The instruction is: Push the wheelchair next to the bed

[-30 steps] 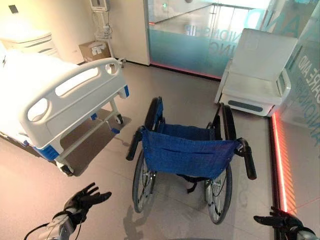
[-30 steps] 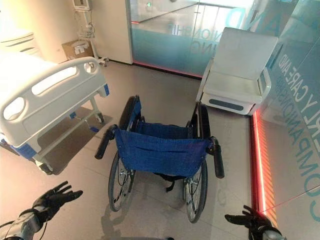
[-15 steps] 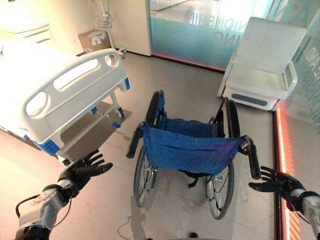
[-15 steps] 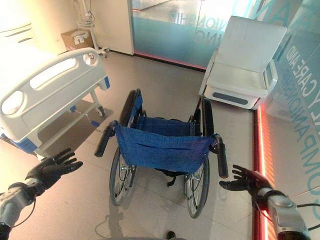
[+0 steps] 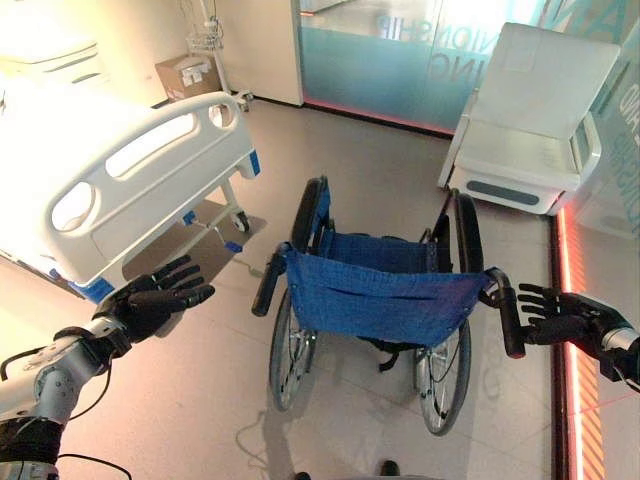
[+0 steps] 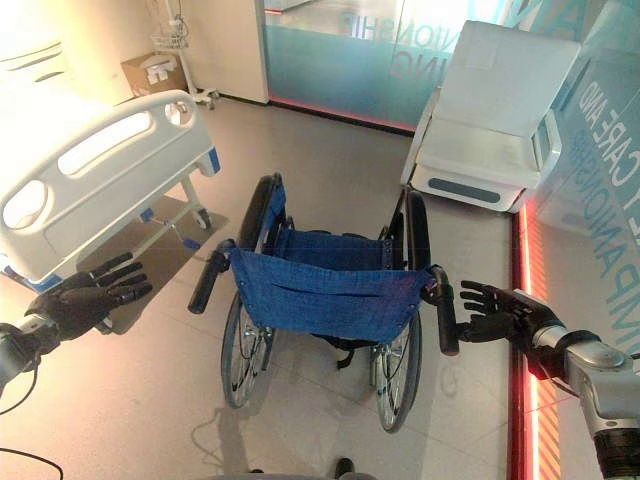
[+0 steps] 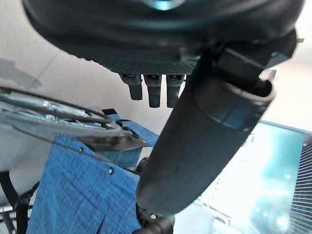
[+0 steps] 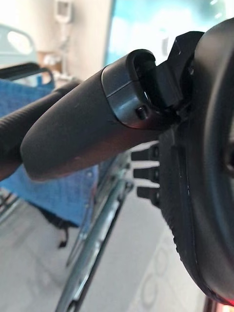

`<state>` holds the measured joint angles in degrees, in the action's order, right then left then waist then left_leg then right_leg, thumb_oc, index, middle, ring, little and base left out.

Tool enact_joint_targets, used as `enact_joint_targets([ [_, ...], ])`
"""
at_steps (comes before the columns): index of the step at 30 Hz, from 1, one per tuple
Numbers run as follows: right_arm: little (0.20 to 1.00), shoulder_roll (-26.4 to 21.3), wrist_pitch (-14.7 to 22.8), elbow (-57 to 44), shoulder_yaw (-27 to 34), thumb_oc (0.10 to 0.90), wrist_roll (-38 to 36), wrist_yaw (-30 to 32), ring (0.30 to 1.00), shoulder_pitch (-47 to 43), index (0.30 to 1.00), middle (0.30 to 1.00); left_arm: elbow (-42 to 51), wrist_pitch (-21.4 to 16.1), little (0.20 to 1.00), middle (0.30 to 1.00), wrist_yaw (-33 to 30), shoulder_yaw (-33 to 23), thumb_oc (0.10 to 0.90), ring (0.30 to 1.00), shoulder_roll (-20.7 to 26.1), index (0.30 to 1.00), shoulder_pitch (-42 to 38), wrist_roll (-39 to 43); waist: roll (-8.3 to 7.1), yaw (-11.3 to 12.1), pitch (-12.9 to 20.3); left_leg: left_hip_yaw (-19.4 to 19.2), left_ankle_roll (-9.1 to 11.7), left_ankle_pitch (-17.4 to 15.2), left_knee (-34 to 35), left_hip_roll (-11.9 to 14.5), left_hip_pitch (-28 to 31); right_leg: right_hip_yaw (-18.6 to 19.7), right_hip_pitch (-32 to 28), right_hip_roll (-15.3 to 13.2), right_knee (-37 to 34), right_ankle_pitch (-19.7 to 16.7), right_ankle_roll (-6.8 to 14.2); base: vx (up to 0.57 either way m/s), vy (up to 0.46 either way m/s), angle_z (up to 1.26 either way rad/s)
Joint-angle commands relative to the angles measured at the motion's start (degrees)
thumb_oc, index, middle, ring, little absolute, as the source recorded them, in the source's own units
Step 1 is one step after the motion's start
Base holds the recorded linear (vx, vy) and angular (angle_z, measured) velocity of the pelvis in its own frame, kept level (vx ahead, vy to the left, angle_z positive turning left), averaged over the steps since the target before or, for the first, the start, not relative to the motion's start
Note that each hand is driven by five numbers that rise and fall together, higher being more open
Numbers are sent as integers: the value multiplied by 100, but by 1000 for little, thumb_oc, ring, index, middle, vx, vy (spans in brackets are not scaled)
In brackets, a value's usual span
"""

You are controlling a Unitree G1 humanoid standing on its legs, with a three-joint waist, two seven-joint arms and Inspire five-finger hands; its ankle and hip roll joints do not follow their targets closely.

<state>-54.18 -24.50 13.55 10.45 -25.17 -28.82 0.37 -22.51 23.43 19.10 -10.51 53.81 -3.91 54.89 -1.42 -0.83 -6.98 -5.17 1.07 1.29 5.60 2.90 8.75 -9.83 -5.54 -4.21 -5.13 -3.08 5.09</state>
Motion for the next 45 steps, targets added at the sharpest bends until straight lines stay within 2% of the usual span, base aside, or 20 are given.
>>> enact_joint_targets([
  [1, 900, -780, 248, -431, -82, 800, -502, -402, 900, -875, 900, 900, 40, -379, 900, 900, 298, -202, 800, 900, 737, 900, -959, 289, -80, 33, 296, -261, 5, -146, -60, -270, -40, -198, -294, -90, 13, -9, 216, 0, 0, 0],
  [3, 900, -858, 1, -343, -274, 800, -530, -531, 900, -1061, 900, 900, -96, -365, 900, 900, 421, -50, 800, 900, 825, 900, -1110, 252, -95, 52, 327, -258, 8, -142, -60, -278, -51, -224, -291, -90, 13, -3, 218, 0, 0, 0],
  [8, 900, -1045, -103, -9, -685, 800, -302, -336, 900, -1393, 900, 900, -305, -342, 900, 900, 514, 291, 800, 900, 962, 900, -1412, 331, -99, 73, 362, -244, 19, -130, -60, -288, -61, -258, -289, -89, 13, -2, 218, 0, 0, 0],
  [11, 900, -1203, -121, 373, -993, 800, 244, 108, 900, -1736, 900, 900, -471, -331, 900, 900, 557, 554, 800, 900, 1032, 900, -1673, 356, -97, 94, 389, -258, 30, -130, -60, -287, -51, -274, -298, -85, 13, 2, 215, 0, 0, 0],
  [13, 900, -1469, -76, 670, -1192, 800, 750, 303, 900, -2000, 900, 900, -539, -332, 900, 900, 498, 743, 800, 900, 1098, 900, -1851, 394, -95, 98, 392, -253, 35, -129, -60, -283, -47, -266, -305, -72, 13, 5, 211, 0, 0, 0],
  [17, 900, -1730, -409, 789, -1302, 800, 572, 579, 900, -2418, 900, 900, -600, -258, 900, 900, 410, 951, 800, 900, 1197, 900, -2126, 355, -103, 87, 373, -250, 32, -133, -60, -285, -33, -229, -323, -59, 13, 13, 200, 0, 0, 0],
  [22, 900, -1834, -498, 912, -1212, 800, 417, 789, 900, -2540, 900, 900, -701, -212, 900, 900, 443, 1075, 800, 900, 1231, 900, -2332, 305, -110, 62, 368, -253, 23, -152, -60, -294, -26, -199, -325, -50, 13, 20, 196, 0, 0, 0],
  [26, 900, -1919, -382, 1047, -1065, 800, 391, 860, 900, -2481, 900, 900, -818, -185, 900, 900, 525, 1116, 800, 900, 1297, 900, -2428, 320, -107, 39, 366, -267, 15, -163, -60, -302, -29, -178, -312, -49, 13, 12, 202, 0, 0, 0],
  [30, 900, -2013, -211, 1065, -864, 800, 127, 973, 900, -2363, 900, 900, -900, -62, 900, 900, 579, 1156, 800, 900, 1375, 900, -2516, 404, -111, 5, 351, -284, 6, -169, -60, -310, -33, -138, -296, -44, 14, 1, 206, 0, 0, 0],
  [35, 900, -2002, -230, 966, -663, 800, -949, 865, 900, -2323, 900, 900, -1004, 456, 900, 900, 816, 1198, 800, 900, 1370, 900, -2663, 1126, -108, -51, 363, -309, 0, -178, -60, -322, -53, -97, -261, -50, 18, -13, 218, 0, 0, 0],
  [36, 900, -1853, -276, 899, -570, 800, -1405, 714, 900, -2236, 900, 900, -966, 681, 900, 900, 831, 1177, 800, 900, 1287, 900, -2678, 1454, -101, -79, 365, -324, -9, -194, -60, -329, -55, -95, -244, -60, 25, -13, 222, 0, 0, 0],
  [39, 900, -1640, -340, 778, -485, 800, -1751, 488, 900, -2066, 900, 900, -900, 819, 900, 900, 870, 1205, 800, 900, 1194, 900, -2688, 1614, -92, -108, 367, -339, -17, -201, -60, -334, -67, -94, -222, -73, 25, -28, 228, -23, 14, -1],
  [40, 900, -1433, -375, 626, -434, 800, -1965, 380, 900, -1866, 900, 900, -757, 896, 900, 900, 854, 1215, 800, 900, 1141, 900, -2646, 1720, -84, -129, 368, -340, -24, -206, -60, -342, -75, -93, -205, -84, 25, -33, 232, -41, 18, -1],
  [45, 900, -1135, -462, 317, -372, 800, -2526, 330, 900, -1583, 900, 900, -417, 860, 900, 900, 864, 1324, 800, 900, 1113, 900, -2584, 1624, -72, -146, 342, -352, -45, -208, -60, -362, -80, -101, -178, -94, 27, -58, 243, -42, 10, 0],
])
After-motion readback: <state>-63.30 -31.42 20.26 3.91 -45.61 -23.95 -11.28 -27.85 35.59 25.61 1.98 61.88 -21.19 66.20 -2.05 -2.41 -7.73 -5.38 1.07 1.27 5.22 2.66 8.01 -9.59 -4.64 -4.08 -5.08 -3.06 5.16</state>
